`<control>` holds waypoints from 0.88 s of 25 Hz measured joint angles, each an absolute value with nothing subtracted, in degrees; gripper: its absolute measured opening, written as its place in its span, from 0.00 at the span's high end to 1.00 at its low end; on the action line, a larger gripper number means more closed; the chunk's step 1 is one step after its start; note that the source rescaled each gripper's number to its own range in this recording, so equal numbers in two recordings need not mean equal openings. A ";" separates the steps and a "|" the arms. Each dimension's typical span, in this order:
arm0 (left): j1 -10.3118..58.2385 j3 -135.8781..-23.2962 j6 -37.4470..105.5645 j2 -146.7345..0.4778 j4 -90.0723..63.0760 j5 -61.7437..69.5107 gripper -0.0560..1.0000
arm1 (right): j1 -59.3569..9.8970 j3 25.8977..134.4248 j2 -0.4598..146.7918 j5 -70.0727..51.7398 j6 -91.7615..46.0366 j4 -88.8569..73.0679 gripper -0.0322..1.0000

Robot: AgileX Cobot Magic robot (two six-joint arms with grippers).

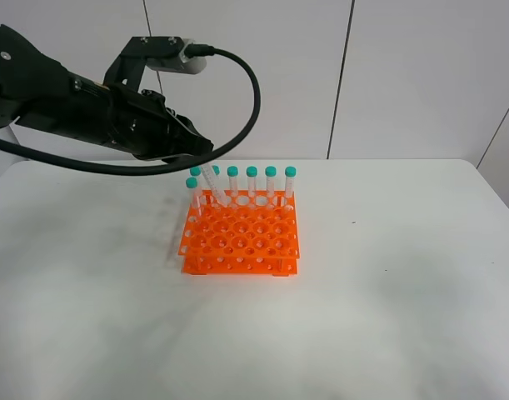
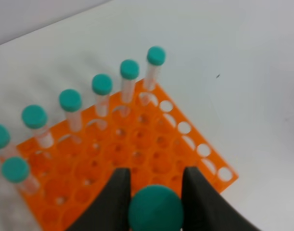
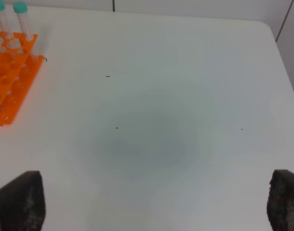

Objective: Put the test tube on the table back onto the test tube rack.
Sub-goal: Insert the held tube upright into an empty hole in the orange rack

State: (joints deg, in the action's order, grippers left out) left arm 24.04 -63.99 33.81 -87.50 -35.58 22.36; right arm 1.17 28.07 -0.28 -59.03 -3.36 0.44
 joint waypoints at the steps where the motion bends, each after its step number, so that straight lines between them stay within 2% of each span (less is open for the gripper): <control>1: 24.89 -64.43 29.78 -87.50 -31.16 22.41 0.94 | 1.17 28.07 -0.28 -59.03 -3.36 0.44 0.00; 7: 27.05 -68.73 16.40 -90.08 -16.96 27.56 0.94 | 1.17 28.07 -0.28 -59.03 -3.36 0.44 0.00; 15: 27.05 -81.19 15.11 -98.32 -15.79 32.12 0.94 | 1.17 28.07 -0.28 -59.03 -3.36 0.44 0.00; 22: 27.05 -86.68 15.11 -106.36 -12.99 32.57 0.94 | 1.17 28.07 -0.28 -59.03 -3.36 0.44 0.00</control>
